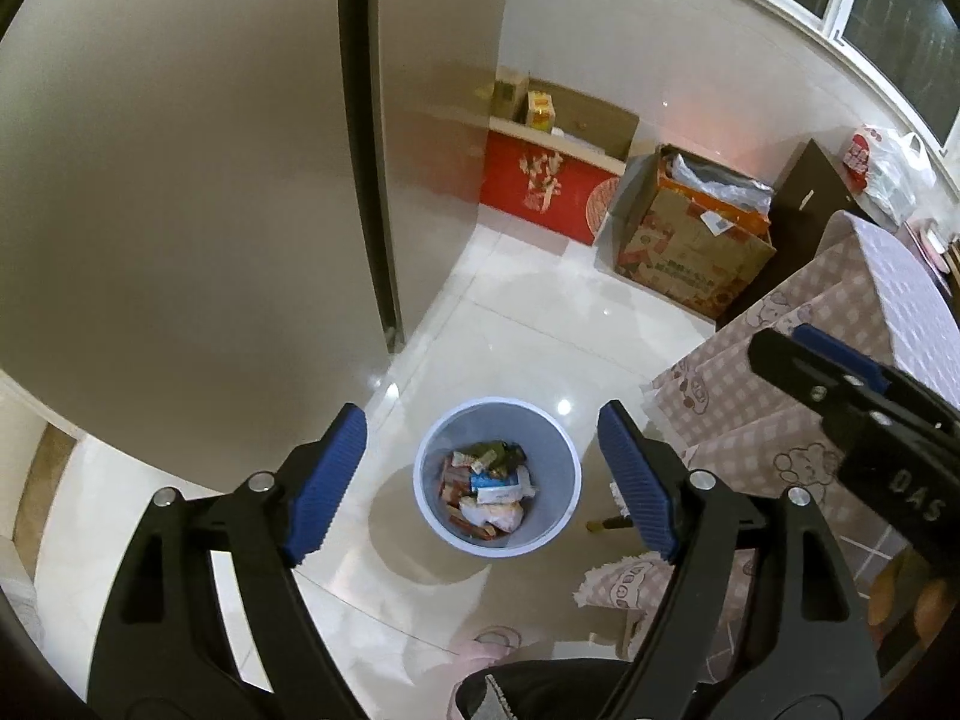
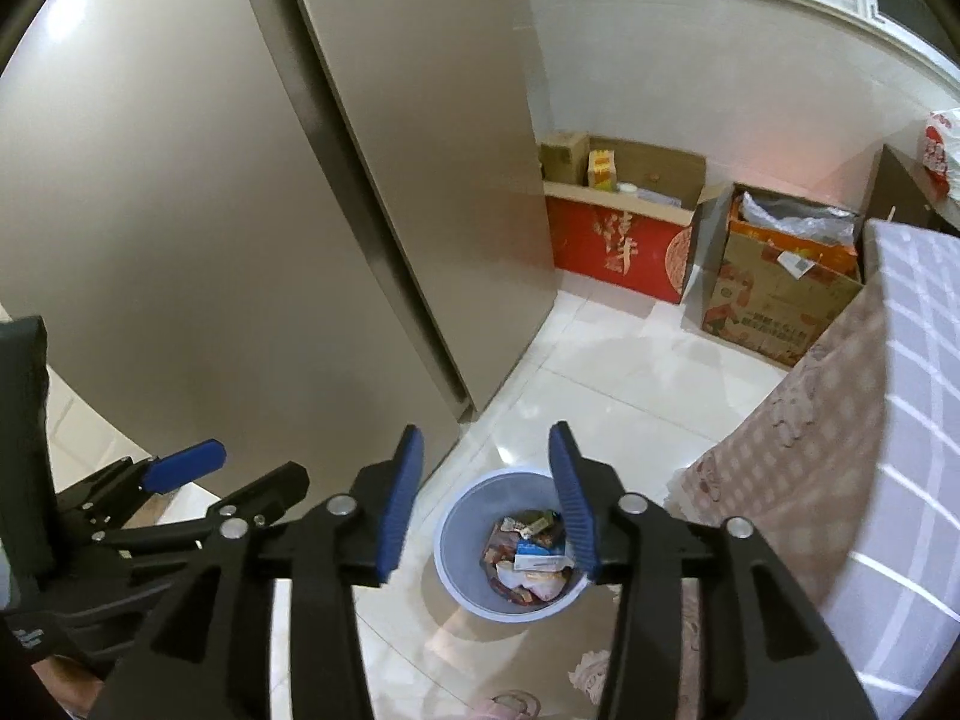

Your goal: Collect trash

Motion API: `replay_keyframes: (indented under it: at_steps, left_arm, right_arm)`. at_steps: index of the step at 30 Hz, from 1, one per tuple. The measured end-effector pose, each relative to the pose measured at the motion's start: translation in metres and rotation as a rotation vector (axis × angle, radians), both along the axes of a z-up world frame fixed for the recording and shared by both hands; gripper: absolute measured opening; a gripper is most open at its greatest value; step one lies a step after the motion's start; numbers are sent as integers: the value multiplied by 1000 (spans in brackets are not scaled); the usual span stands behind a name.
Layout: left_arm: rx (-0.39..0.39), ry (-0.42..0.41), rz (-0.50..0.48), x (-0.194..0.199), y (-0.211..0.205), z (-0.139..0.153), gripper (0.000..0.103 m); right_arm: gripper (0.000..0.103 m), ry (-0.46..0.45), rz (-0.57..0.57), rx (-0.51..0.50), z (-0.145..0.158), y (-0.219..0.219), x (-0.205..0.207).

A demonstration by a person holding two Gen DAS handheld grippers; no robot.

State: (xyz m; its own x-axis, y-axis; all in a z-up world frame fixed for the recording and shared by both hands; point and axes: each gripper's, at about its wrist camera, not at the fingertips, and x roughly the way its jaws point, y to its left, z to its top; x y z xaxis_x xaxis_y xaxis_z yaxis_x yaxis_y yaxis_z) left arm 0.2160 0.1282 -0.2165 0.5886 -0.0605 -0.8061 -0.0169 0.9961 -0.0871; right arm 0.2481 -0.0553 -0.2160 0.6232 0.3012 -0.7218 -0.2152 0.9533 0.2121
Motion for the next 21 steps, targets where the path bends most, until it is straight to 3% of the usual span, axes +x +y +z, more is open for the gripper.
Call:
replay_keyframes:
  at_steps: [3,14,21]
  left_arm:
    - [16,-48,-6,-18,-9,24,80]
    - [91,-273,-11,-110,-49,130,83]
    - [100,-434,-30,-174,-73,186,86]
  right_arm:
    - [52,-39,-14,-6,23,-12,-19]
    - [81,-211,-98,-36,109,-70,-117]
    - [89,-333,-169,-63,157,-102,-197]
